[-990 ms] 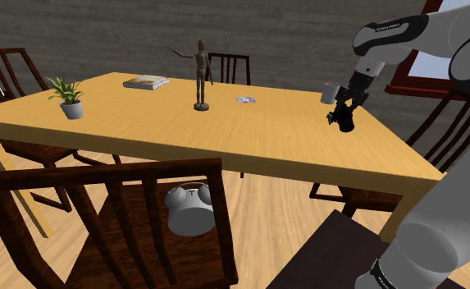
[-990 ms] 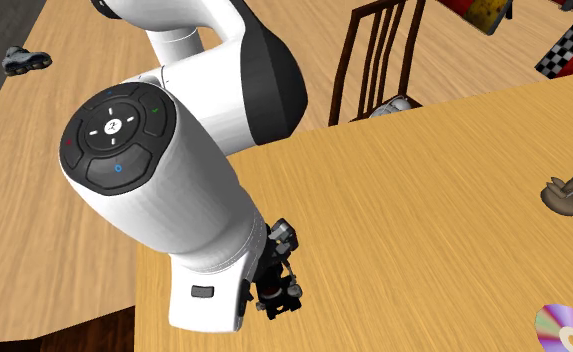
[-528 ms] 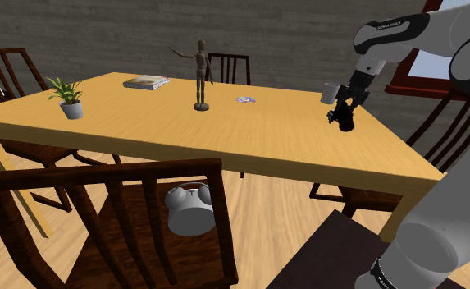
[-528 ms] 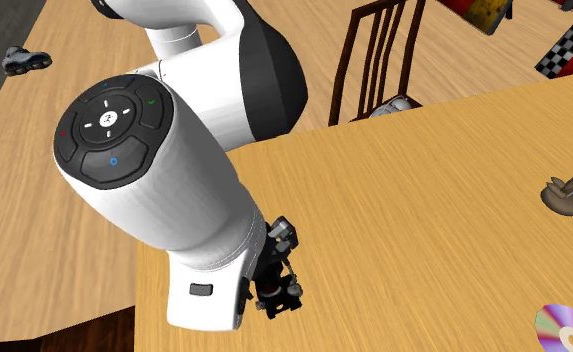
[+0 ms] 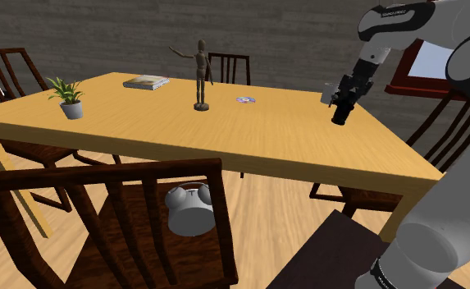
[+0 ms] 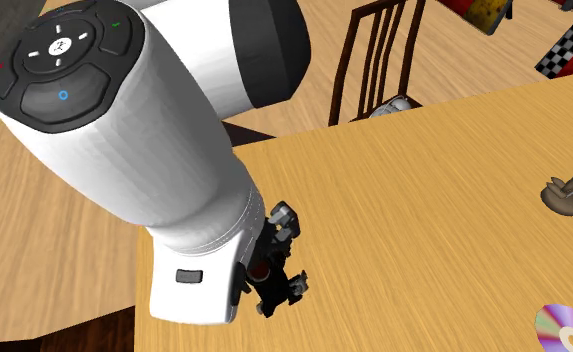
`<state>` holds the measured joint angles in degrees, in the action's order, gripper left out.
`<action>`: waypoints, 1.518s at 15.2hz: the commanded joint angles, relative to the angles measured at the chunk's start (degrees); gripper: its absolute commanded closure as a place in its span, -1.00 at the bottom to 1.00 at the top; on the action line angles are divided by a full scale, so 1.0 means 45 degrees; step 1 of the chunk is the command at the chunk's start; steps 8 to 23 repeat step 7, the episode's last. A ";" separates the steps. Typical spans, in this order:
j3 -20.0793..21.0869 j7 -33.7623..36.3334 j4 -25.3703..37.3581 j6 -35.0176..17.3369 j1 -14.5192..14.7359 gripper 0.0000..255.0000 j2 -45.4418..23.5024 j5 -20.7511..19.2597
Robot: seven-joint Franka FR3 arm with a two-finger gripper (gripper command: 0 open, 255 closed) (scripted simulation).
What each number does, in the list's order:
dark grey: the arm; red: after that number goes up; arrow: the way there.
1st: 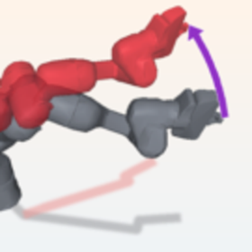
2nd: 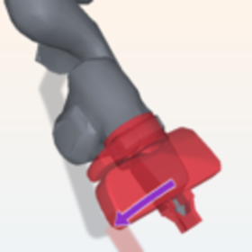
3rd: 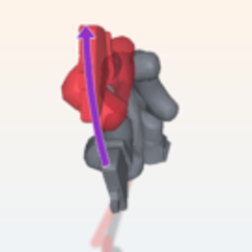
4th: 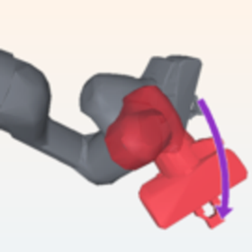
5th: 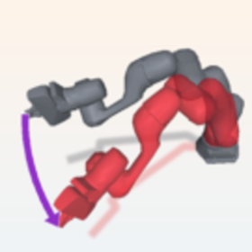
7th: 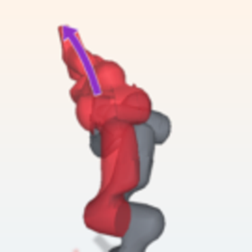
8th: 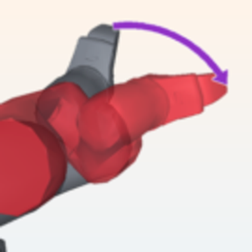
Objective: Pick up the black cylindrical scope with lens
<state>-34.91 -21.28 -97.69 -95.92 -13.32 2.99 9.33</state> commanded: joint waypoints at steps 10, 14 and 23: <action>-0.0065 0.0073 0.1314 0.1120 -0.0039 1.00 -0.0239 0.0127; -0.0065 0.0073 0.1314 0.1120 -0.0039 1.00 -0.0239 0.0127; -0.0065 0.0073 0.1314 0.1120 -0.0039 1.00 -0.0239 0.0127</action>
